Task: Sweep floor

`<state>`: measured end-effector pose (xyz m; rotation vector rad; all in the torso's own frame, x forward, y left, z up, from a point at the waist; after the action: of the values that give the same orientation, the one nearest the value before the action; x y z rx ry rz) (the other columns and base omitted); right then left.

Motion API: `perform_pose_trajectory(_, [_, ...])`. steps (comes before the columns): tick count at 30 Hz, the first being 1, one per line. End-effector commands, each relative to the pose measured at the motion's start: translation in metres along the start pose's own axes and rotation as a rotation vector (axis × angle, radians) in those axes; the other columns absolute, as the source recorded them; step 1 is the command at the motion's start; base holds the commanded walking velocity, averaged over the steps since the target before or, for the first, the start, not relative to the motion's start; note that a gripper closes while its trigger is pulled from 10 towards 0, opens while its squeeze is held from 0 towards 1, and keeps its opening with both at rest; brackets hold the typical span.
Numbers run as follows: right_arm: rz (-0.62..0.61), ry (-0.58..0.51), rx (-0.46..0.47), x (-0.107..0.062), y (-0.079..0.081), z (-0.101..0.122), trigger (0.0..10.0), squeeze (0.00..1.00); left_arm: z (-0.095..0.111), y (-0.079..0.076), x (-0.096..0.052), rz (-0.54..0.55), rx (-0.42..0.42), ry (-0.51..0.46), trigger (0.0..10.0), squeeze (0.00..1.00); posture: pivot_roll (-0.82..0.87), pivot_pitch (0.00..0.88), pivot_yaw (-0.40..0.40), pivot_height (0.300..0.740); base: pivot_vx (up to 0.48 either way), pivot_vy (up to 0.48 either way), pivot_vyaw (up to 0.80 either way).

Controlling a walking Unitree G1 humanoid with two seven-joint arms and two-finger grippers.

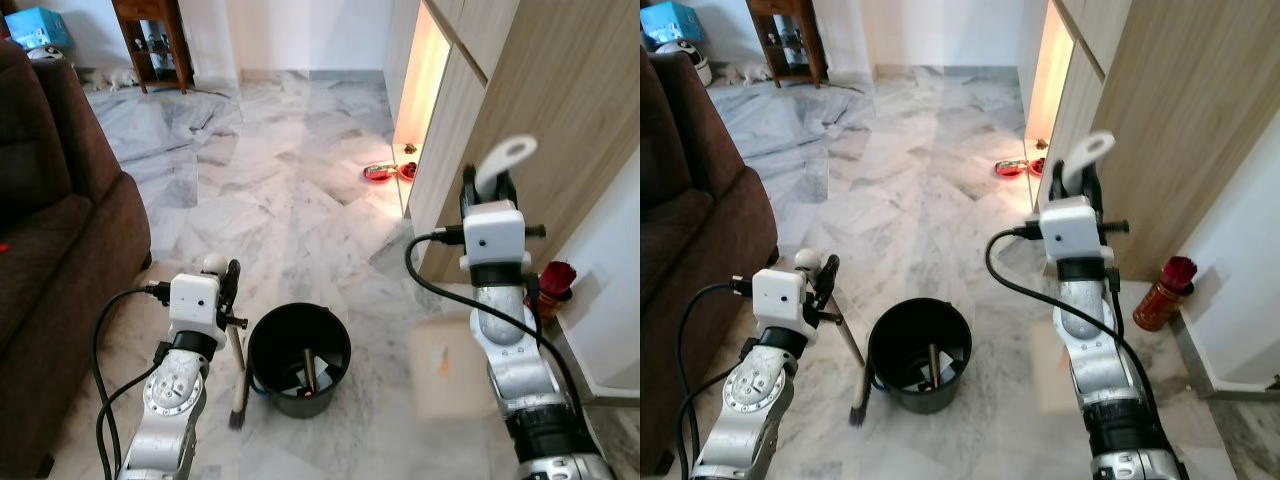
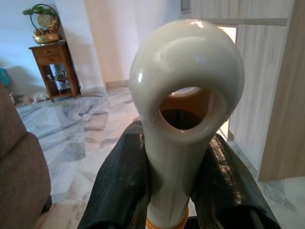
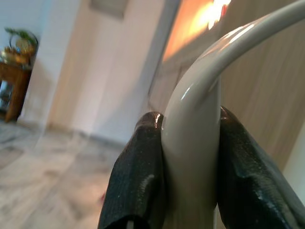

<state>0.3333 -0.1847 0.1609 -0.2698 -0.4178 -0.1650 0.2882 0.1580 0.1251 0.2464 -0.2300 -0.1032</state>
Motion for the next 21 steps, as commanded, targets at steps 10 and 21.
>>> perform_pose_trajectory(10, [-0.067,0.07,0.144,-0.008,-0.013,-0.021,10.0,0.0,-0.006,0.004,-0.004,0.003,-0.065,0.028,10.0,0.0,0.13,0.064,0.018,0.74,0.0,0.0,0.0])
perform_pose_trajectory(21, [-0.025,0.085,0.169,-0.012,-0.007,-0.029,10.0,0.0,-0.011,0.008,-0.008,0.034,-0.114,0.052,10.0,0.0,0.14,0.066,0.016,0.74,0.0,0.0,0.0])
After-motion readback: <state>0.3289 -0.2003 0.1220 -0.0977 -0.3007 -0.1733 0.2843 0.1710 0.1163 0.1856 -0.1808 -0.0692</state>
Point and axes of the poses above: a point about 5 cm out from each wrist's last joint towards the gripper, its own x axis pointing out of the wrist towards the gripper, its own z axis along the axis of the wrist's last joint, y = z × x, the point moved 1 cm from there along x, pointing out of the wrist towards the gripper, and after that the axes turned 7 degrees about x, right-handed, at the moved point
